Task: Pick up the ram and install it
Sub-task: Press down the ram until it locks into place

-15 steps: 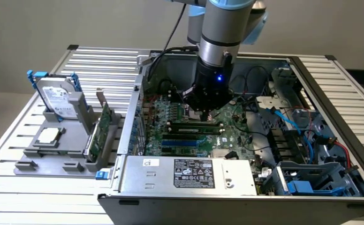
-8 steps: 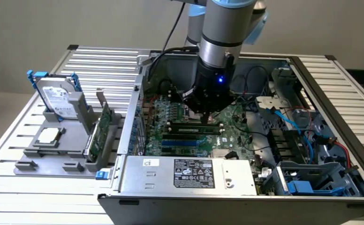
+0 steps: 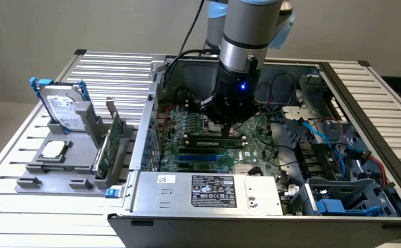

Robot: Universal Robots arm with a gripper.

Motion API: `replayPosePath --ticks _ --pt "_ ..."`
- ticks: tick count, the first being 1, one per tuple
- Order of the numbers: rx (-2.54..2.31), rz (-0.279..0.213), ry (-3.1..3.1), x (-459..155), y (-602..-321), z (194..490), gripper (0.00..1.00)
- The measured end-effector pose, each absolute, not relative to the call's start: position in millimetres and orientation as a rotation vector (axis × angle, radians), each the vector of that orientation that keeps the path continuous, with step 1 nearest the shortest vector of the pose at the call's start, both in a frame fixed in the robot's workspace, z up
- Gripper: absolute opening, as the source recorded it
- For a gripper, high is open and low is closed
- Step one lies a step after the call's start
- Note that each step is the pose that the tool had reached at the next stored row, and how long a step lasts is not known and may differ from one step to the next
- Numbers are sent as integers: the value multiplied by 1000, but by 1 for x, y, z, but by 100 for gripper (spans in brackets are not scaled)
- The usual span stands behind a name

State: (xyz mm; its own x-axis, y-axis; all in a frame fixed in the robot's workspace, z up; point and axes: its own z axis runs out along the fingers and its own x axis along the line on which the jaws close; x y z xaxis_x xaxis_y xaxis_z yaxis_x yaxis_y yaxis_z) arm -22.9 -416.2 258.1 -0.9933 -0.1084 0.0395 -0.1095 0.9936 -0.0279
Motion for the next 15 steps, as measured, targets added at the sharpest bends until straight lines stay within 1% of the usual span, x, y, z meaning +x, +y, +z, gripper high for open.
replayPosePath --ticks 15 --pt "97 45 -3101 -25 -417 258 11"
